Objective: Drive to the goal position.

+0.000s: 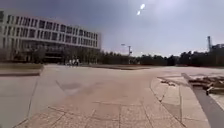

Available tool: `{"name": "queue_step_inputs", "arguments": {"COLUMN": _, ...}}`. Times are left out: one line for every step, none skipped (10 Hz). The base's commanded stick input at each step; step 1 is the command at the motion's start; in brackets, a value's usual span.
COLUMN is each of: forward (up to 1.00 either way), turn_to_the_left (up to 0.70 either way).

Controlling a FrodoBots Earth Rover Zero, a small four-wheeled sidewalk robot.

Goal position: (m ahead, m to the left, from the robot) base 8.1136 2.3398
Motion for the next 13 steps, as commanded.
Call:
{"name": "queue_step_inputs", "arguments": {"forward": 0.70, "turn_to_the_left": 0.22}}
{"name": "queue_step_inputs", "arguments": {"forward": 0.70, "turn_to_the_left": 0.22}}
{"name": "queue_step_inputs", "arguments": {"forward": 0.70, "turn_to_the_left": 0.21}}
{"name": "queue_step_inputs", "arguments": {"forward": 0.70, "turn_to_the_left": 0.21}}
{"name": "queue_step_inputs", "arguments": {"forward": 0.70, "turn_to_the_left": 0.21}}
{"name": "queue_step_inputs", "arguments": {"forward": 0.70, "turn_to_the_left": 0.21}}
{"name": "queue_step_inputs", "arguments": {"forward": 0.70, "turn_to_the_left": 0.21}}
{"name": "queue_step_inputs", "arguments": {"forward": 0.70, "turn_to_the_left": 0.21}}
{"name": "queue_step_inputs", "arguments": {"forward": 0.70, "turn_to_the_left": 0.21}}
{"name": "queue_step_inputs", "arguments": {"forward": 0.70, "turn_to_the_left": 0.21}}
{"name": "queue_step_inputs", "arguments": {"forward": 0.70, "turn_to_the_left": 0.20}}
{"name": "queue_step_inputs", "arguments": {"forward": 0.70, "turn_to_the_left": 0.12}}
{"name": "queue_step_inputs", "arguments": {"forward": 0.70, "turn_to_the_left": 0.02}}
